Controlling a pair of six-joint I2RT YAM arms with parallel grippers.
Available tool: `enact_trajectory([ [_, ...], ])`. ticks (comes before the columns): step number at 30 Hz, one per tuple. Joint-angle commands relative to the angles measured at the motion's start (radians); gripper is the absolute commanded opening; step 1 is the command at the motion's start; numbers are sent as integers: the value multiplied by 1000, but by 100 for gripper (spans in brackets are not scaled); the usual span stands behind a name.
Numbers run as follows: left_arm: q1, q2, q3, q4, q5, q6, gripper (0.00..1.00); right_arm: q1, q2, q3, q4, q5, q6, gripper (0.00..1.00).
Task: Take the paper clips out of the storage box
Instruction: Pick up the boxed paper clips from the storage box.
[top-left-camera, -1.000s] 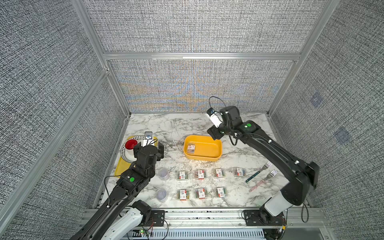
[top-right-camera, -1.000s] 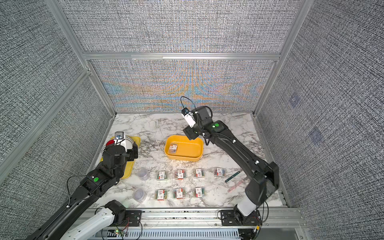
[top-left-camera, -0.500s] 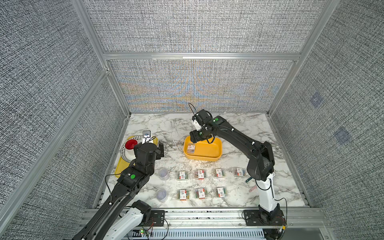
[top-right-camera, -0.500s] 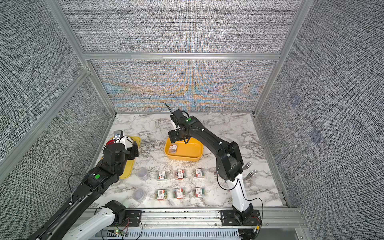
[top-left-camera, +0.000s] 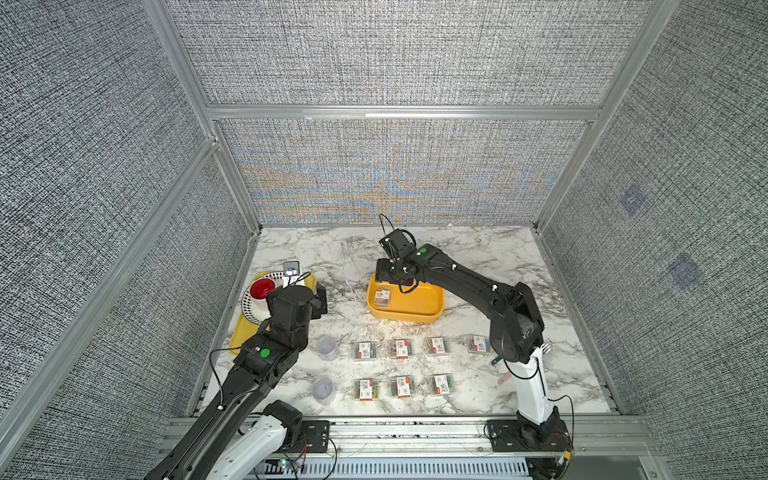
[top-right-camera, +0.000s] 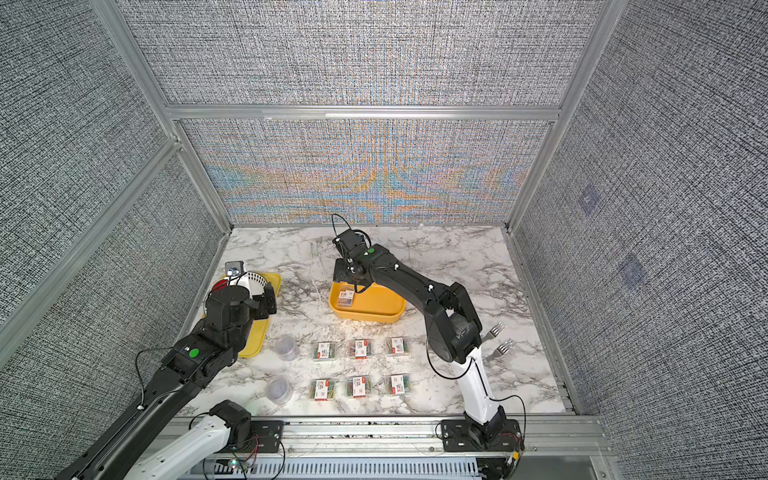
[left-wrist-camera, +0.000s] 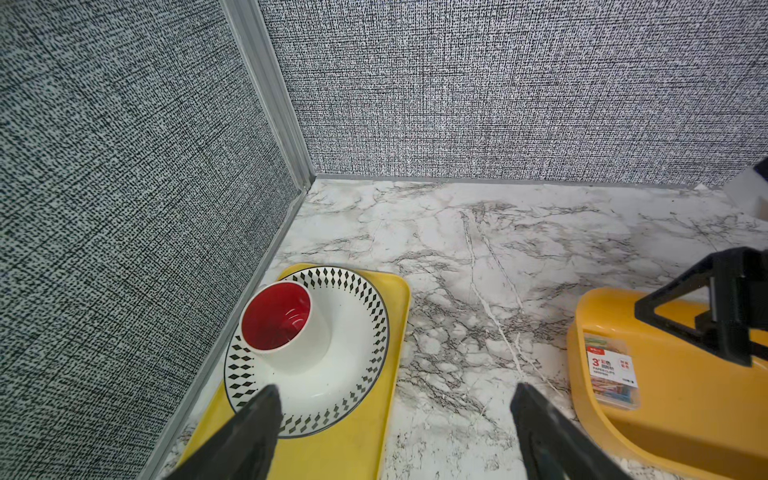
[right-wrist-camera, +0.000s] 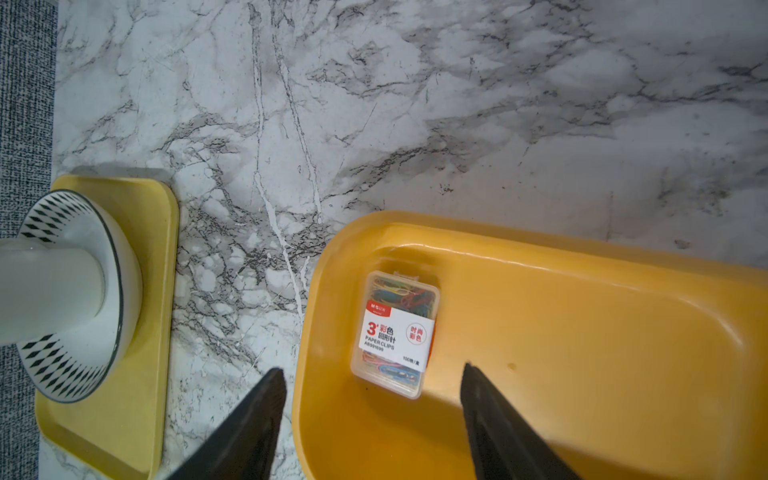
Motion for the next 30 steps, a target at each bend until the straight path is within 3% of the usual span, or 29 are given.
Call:
enact_trajectory([
  [1,2,-7,9,-2,-10,-10,89,1,14,-12,30,17,93,70],
  [30,18,-13,9,0,8,-28,89,28,164,0,41,-23,187,71],
])
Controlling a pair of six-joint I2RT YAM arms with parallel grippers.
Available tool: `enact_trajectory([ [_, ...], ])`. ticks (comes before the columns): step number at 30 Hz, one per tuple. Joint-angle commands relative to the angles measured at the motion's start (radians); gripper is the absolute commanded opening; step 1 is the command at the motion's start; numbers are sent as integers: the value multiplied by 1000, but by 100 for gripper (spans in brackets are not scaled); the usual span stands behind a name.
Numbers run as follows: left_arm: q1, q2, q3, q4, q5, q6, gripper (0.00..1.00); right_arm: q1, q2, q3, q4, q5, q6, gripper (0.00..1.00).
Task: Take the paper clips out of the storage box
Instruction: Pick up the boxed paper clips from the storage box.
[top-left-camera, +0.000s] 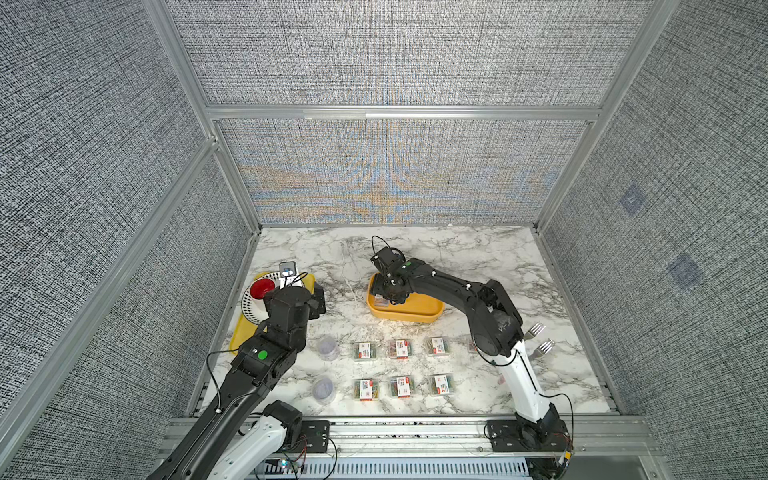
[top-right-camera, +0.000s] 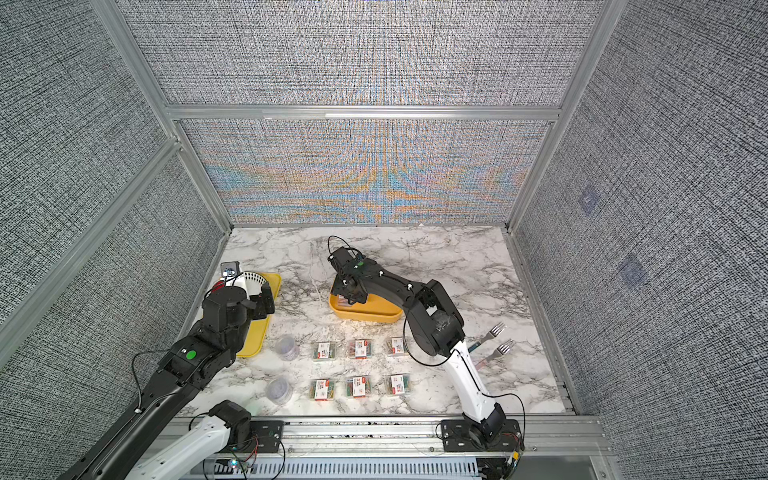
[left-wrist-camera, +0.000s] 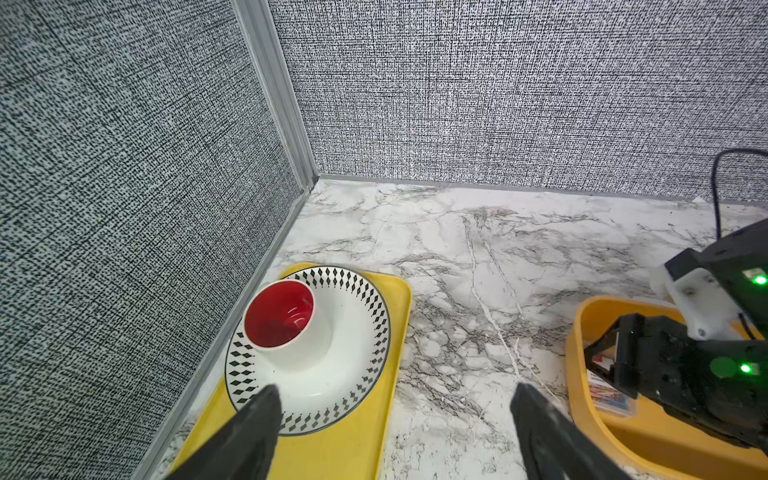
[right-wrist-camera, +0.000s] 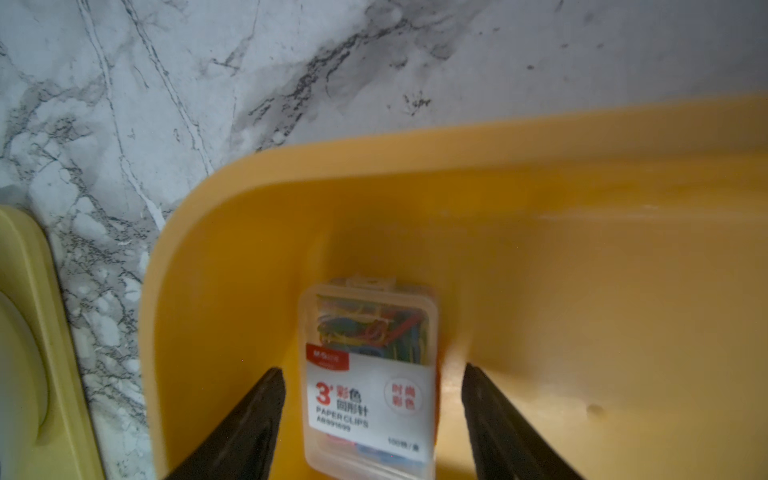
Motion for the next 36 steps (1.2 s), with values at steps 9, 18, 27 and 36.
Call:
enact_trajectory([
  [9,17,-1,6,6,19,-14,89,-1,38,7,-15,2,3,66],
  [18,25,-4,7,6,25,-20,89,-12,24,-9,-23,26,-7,56],
  [27,31,-7,8,0,23,-25,89,-5,31,0,-33,22,-9,66],
  [36,32,-17,9,-6,6,-19,90,-7,-12,-32,-5,10,-9,51],
])
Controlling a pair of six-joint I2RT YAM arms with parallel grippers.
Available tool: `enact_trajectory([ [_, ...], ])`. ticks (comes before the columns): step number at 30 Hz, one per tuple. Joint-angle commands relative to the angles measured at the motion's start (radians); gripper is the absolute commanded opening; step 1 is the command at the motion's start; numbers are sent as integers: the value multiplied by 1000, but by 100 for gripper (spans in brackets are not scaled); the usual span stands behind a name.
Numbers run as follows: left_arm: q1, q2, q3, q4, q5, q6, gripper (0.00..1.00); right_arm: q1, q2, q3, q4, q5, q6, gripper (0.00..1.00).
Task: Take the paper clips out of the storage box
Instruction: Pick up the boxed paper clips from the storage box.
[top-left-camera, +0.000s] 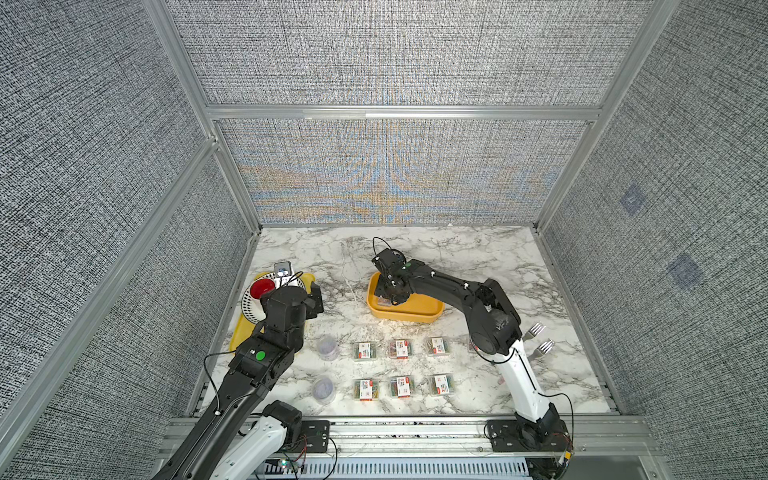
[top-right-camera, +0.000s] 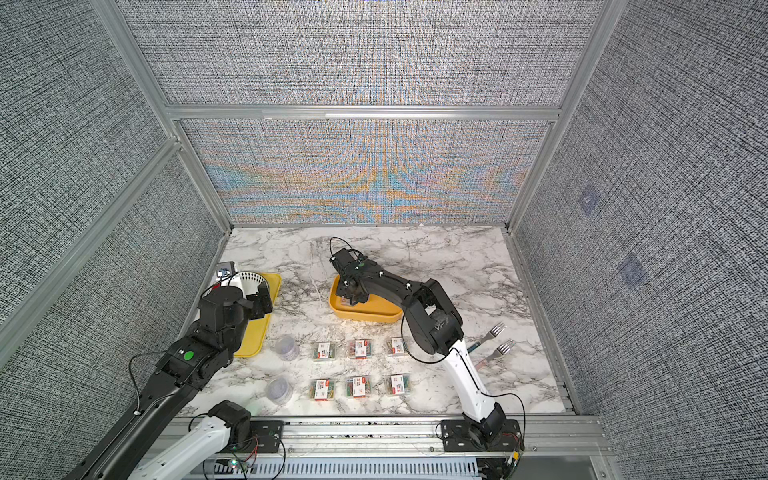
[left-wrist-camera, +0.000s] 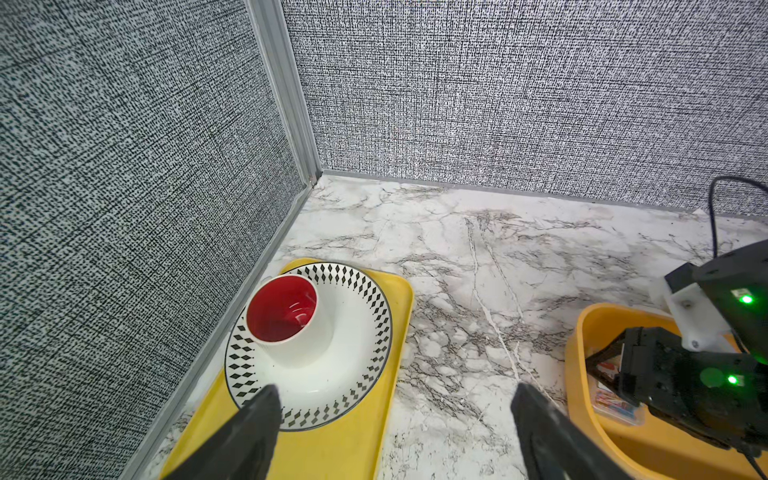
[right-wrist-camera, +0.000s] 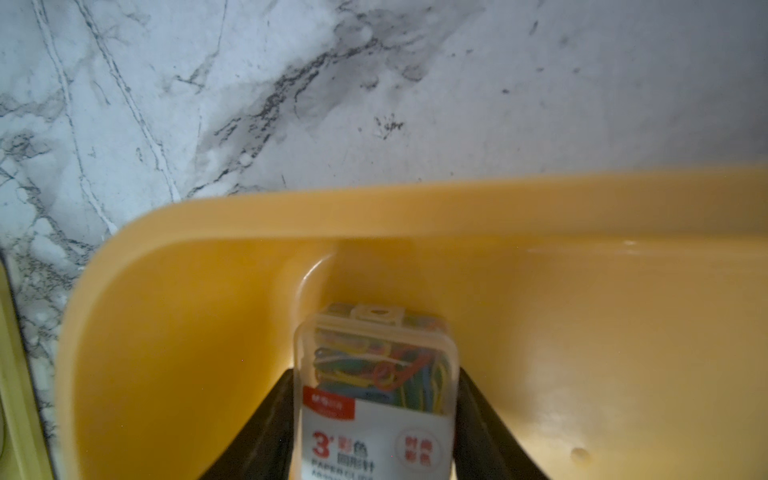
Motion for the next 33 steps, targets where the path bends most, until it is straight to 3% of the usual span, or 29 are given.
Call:
enact_trajectory([
  [1,2,-8,7,5,-17,1,90,1,-29,-6,-29,-12,-1,50],
  [10,3,-15,17,-16,-31,24,90,-37,-178,111,-124,9,-186,43],
  [18,4,-57,50,-94,-58,47,90,-62,-350,152,-232,-21,-637,43],
  [22,4,-67,59,-115,-58,20,90,-62,-442,87,-292,-63,-850,43],
  [27,4,-58,107,-160,-34,-41,90,-64,-553,-4,-388,-279,-1122,43],
  [33,3,-50,141,-179,-9,-88,90,-56,-756,-251,-345,-275,-1335,41],
])
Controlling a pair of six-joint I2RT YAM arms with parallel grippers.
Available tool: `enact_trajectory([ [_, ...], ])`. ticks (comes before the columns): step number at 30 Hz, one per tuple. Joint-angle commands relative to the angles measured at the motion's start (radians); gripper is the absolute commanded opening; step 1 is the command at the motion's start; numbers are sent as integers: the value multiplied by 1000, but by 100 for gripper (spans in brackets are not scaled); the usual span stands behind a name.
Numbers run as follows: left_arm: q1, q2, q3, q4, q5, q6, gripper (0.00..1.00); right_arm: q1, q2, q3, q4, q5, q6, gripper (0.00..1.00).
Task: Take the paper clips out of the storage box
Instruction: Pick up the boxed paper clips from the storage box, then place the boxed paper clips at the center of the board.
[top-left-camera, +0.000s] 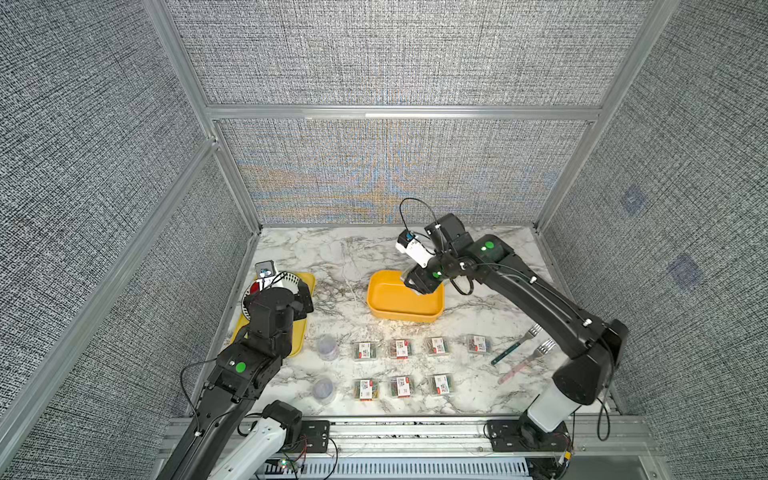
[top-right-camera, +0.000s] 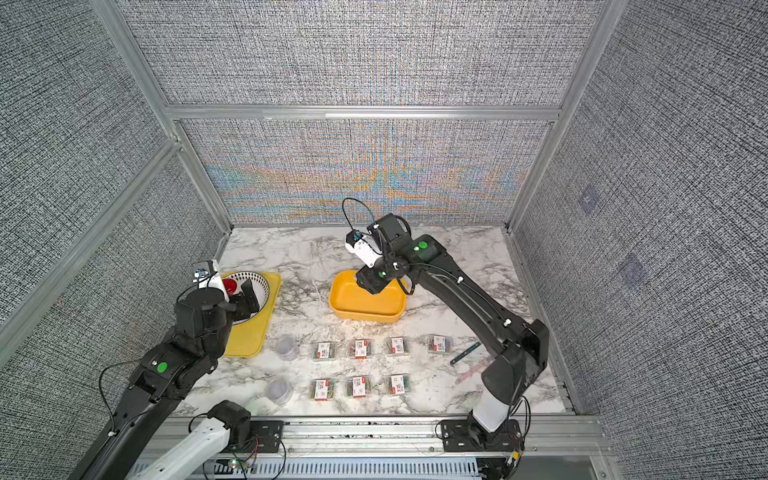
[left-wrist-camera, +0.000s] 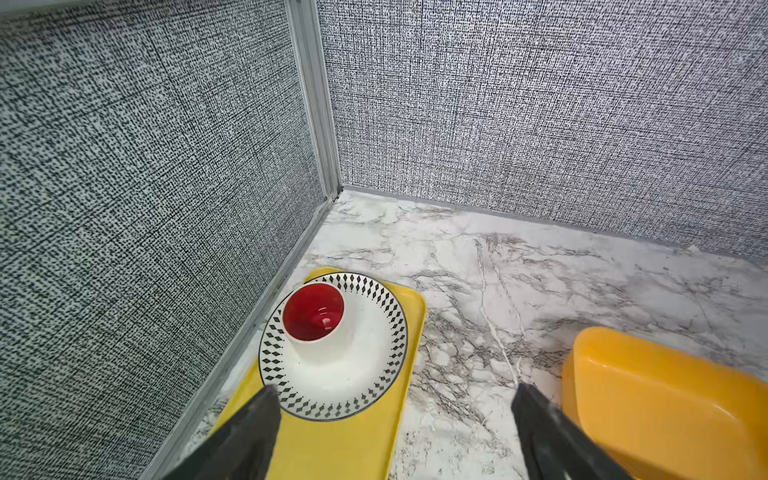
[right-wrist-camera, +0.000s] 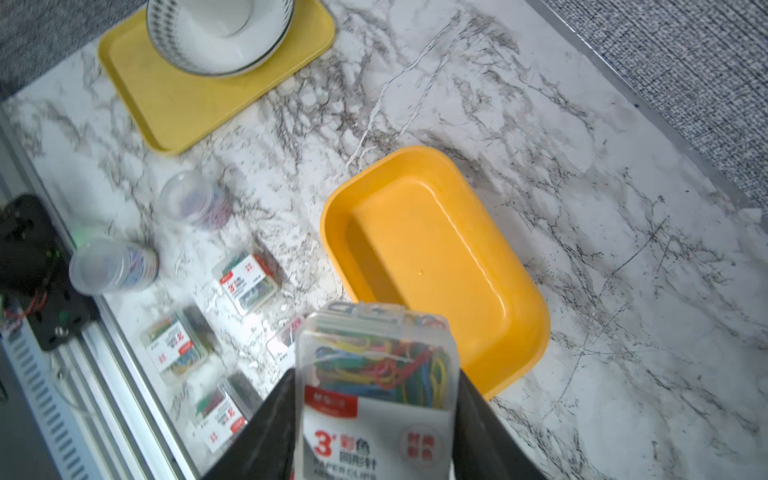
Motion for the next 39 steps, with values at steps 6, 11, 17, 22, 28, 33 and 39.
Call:
enact_trajectory([
  [6,-2,8,30,-43,56,-57,90,31,-281,-344,13,-56,-333,31],
  [11,0,15,24,-43,59,-57,90,51,-434,-536,13,-11,-486,29],
  [17,0,23,5,-29,79,-74,90,54,-491,-645,-59,51,-581,29],
  [22,1,20,-26,-9,87,-81,90,55,-457,-706,-116,127,-607,29],
  [28,-1,20,-56,19,89,-67,90,32,-448,-751,-132,179,-651,29],
  [33,1,19,-92,45,92,-58,90,-11,-453,-796,-115,188,-712,29],
  [39,-1,15,-119,63,88,-36,91,-38,-461,-841,-94,163,-757,29],
])
